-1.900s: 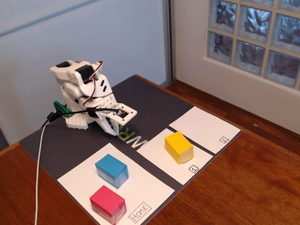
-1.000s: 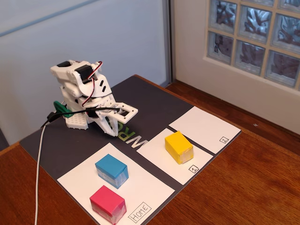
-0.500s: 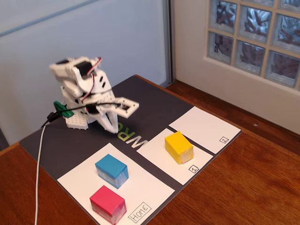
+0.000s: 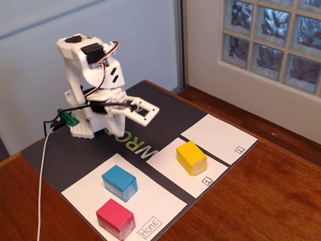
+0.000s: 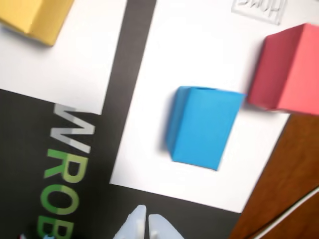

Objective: Move box blue to zone 2

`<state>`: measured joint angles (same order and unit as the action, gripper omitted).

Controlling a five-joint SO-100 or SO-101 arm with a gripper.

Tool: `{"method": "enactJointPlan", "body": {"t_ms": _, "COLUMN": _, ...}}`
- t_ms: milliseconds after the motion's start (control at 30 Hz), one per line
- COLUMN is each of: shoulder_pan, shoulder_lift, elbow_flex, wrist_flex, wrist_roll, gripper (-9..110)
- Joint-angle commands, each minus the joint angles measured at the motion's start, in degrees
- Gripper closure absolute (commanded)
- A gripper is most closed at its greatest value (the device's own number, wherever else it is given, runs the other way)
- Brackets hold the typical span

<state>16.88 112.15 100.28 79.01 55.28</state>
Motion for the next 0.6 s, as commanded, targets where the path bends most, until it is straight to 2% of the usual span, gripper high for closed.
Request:
{"method": "enactJointPlan", "body": {"t_ms": 0, "shoulder_pan": 2.55, "shoulder_lift": -3.52, "elbow_flex": -6.68, "wrist_flex": 0.35, "wrist_roll": -3.6, "gripper": 102}}
{"method": "enactJointPlan", "body": {"t_ms": 233, "shoulder_pan": 7.03, "shoulder_lift": -10.63, "elbow_flex": -12.83, "wrist_flex": 0.35, "wrist_roll": -6.59, "gripper": 102}}
{"method": "enactJointPlan", "body": {"t_ms": 567, "shoulder_pan": 11.87, "shoulder_lift": -18.37, "elbow_flex": -13.45, "wrist_flex": 2.11, "wrist_roll": -11.34, "gripper": 102}}
